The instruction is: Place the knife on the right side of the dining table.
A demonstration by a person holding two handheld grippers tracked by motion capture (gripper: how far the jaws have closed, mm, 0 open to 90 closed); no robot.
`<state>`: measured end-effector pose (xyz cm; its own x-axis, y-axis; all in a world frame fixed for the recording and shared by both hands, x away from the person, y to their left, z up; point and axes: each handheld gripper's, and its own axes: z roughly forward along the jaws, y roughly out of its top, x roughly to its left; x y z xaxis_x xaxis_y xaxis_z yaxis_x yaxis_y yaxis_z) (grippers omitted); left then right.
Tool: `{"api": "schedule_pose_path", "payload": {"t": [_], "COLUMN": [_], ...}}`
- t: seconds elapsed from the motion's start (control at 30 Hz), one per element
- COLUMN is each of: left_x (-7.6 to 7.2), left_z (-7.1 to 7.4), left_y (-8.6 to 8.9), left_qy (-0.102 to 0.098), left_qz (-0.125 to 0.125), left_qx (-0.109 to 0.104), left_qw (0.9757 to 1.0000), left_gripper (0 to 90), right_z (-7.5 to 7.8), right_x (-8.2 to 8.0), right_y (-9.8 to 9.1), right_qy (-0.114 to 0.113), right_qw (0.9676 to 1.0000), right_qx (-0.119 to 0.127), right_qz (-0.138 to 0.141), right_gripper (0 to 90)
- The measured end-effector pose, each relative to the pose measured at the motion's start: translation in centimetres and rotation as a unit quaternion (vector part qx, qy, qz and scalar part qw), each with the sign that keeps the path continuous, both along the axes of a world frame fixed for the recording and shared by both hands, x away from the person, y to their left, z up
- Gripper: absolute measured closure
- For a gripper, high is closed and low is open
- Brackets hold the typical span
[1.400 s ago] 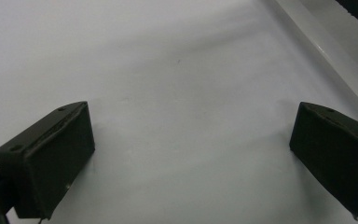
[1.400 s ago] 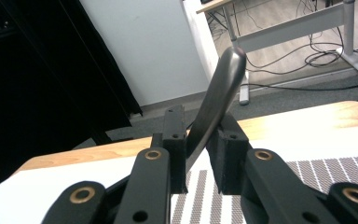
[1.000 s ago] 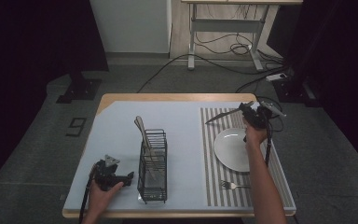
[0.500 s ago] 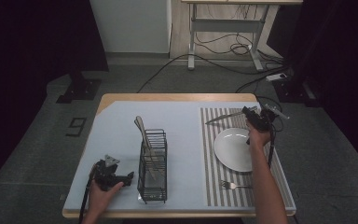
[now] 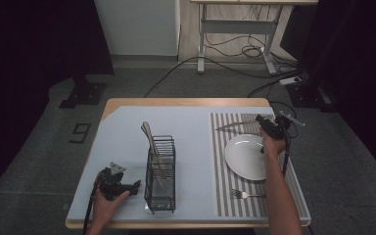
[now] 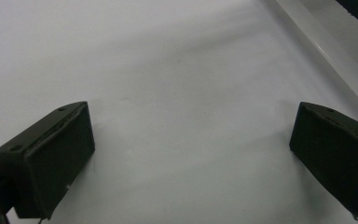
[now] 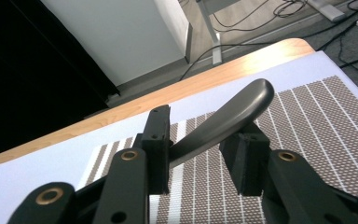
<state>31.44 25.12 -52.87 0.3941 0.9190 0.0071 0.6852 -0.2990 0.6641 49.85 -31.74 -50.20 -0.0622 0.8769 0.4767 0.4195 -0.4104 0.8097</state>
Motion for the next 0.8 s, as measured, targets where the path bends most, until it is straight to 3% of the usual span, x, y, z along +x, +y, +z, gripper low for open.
{"api": "schedule_pose_path", "payload": {"t": [0.27,0.43,0.8], "left_x": [0.0,0.0,0.0], "left_z": [0.0,0.0,0.0], "left_y": [0.0,0.0,0.0], "left_qy": [0.0,0.0,0.0], "left_qz": [0.0,0.0,0.0], "left_qx": [0.0,0.0,0.0], "left_qw": [1.0,1.0,1.0], "left_gripper": [0.0,0.0,0.0], "right_z": [-0.4,-1.2,-1.8], "right_x": [0.2,0.4,0.6], "right_y": [-0.3,-0.8,-1.1], "right_qy": [0.011,0.032,0.045], "right_qw": [0.9999,0.9992,0.9987], "right_qx": [0.008,0.022,0.016], "right_qz": [-0.005,-0.009,-0.017], "right_gripper": [61.8,59.8,55.7]}}
